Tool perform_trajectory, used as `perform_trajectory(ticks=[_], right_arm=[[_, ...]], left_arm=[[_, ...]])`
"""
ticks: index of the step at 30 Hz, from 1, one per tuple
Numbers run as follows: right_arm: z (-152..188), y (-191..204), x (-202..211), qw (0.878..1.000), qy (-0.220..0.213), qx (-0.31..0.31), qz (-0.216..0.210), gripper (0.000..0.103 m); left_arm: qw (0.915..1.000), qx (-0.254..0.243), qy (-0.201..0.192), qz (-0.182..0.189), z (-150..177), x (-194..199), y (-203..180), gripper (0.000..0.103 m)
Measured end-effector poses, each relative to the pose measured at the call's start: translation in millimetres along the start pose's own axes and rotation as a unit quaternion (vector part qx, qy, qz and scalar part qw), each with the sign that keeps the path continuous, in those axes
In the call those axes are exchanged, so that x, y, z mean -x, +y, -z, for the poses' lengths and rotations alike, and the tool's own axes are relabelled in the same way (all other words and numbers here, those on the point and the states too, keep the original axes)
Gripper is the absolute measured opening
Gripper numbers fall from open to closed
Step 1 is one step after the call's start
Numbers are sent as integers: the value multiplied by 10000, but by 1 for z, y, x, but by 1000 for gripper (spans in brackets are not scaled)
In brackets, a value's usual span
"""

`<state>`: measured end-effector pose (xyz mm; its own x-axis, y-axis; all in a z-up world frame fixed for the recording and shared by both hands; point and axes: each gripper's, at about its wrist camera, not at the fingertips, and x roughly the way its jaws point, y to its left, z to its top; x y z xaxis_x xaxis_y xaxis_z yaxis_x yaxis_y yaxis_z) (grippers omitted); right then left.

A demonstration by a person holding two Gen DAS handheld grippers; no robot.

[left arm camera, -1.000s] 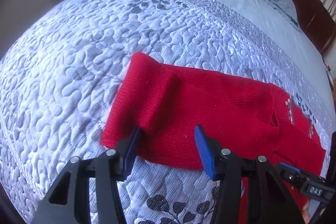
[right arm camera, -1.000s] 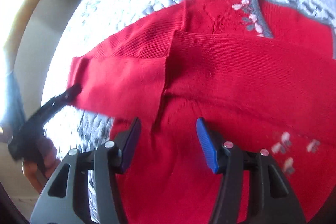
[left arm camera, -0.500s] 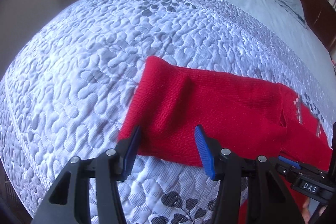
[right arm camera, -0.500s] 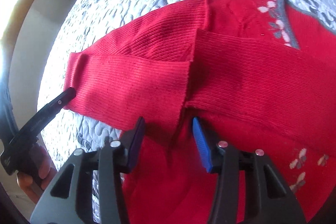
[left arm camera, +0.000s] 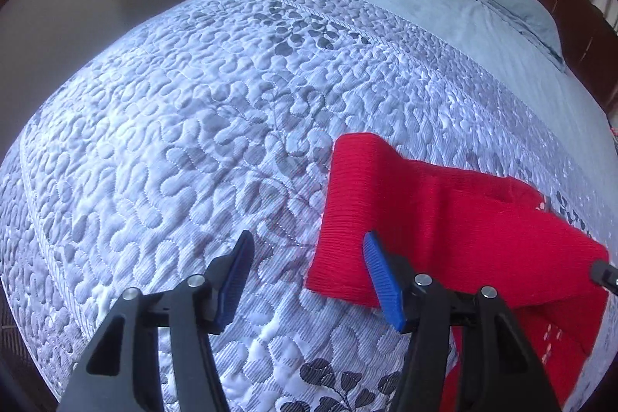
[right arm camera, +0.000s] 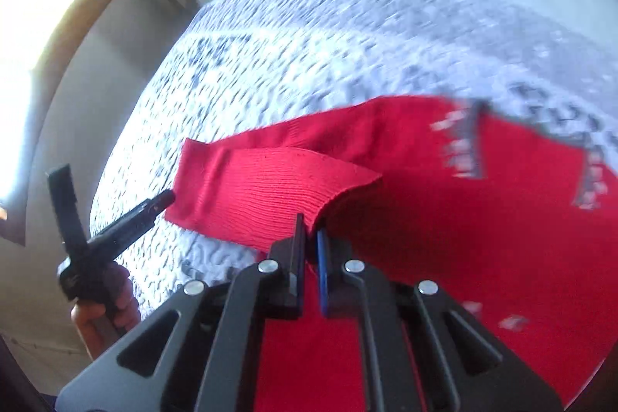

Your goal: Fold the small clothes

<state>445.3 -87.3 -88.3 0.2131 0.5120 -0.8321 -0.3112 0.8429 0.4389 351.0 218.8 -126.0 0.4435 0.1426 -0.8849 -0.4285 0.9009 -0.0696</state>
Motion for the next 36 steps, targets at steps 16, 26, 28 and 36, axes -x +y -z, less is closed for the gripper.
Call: perform_trajectory(ticks=[16, 26, 28, 36], right_arm=[[108, -219, 71, 9772, -52, -1196, 1754, 15], [109, -270, 77, 9682, -200, -2327, 893, 50], [104, -278, 69, 9663, -156, -2484, 655, 43], [92, -246, 105, 9773, -1387, -1475, 628, 8]], left_arm=[[9893, -1454, 81, -90, 45, -21, -103, 60], [9870, -1584, 117, -265, 52, -30, -111, 60], [9867, -1600, 91, -262, 52, -28, -112, 60], [9852, -1667, 95, -392, 57, -35, -115, 61]])
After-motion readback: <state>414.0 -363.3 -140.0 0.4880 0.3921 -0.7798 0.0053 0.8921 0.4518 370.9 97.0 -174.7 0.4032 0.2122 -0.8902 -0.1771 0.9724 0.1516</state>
